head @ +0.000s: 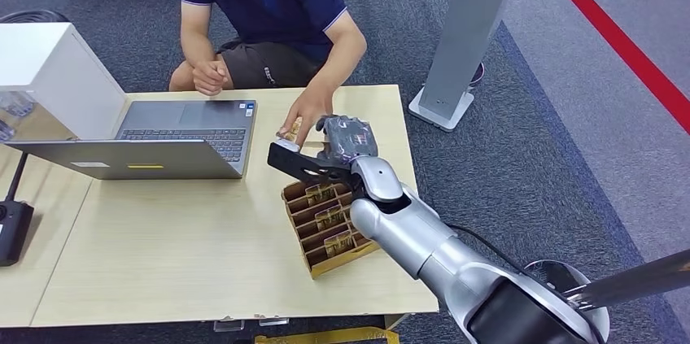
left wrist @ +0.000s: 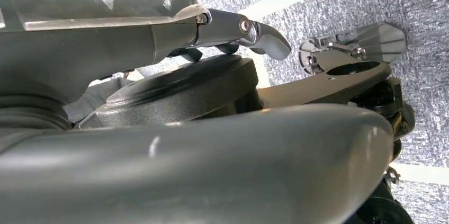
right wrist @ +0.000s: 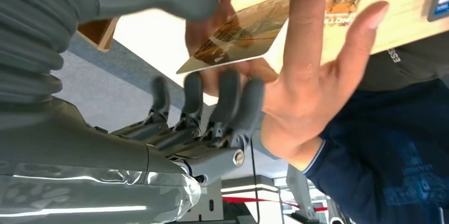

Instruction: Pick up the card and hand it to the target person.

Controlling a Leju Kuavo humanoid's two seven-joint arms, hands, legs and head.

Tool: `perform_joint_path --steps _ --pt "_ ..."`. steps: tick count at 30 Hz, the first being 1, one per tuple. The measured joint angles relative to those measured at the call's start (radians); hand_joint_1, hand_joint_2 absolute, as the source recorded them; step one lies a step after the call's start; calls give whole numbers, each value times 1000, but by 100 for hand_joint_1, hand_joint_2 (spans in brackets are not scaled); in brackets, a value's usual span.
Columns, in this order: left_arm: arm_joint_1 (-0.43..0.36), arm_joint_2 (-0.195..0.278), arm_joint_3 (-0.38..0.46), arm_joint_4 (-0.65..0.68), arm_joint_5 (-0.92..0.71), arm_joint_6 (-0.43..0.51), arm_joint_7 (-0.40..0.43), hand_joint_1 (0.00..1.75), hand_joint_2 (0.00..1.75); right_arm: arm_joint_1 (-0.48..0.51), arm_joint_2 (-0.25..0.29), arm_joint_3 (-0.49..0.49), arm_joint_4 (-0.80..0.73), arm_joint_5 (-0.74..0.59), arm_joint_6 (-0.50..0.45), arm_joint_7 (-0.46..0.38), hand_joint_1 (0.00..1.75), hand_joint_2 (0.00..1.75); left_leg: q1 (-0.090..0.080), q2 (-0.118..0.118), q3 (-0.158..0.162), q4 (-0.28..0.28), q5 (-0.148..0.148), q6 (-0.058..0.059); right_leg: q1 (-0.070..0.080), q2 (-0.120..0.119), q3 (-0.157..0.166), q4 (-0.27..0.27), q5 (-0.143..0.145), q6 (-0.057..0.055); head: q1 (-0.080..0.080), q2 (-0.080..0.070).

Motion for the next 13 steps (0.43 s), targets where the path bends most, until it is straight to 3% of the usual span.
perform_joint_path --steps 13 --pt "0 0 0 1 1 3 0 0 0 -19 12 10 49 1 -33 -5 0 175 0 0 1 0 0 0 0 0 0 0 0 0 1 0"
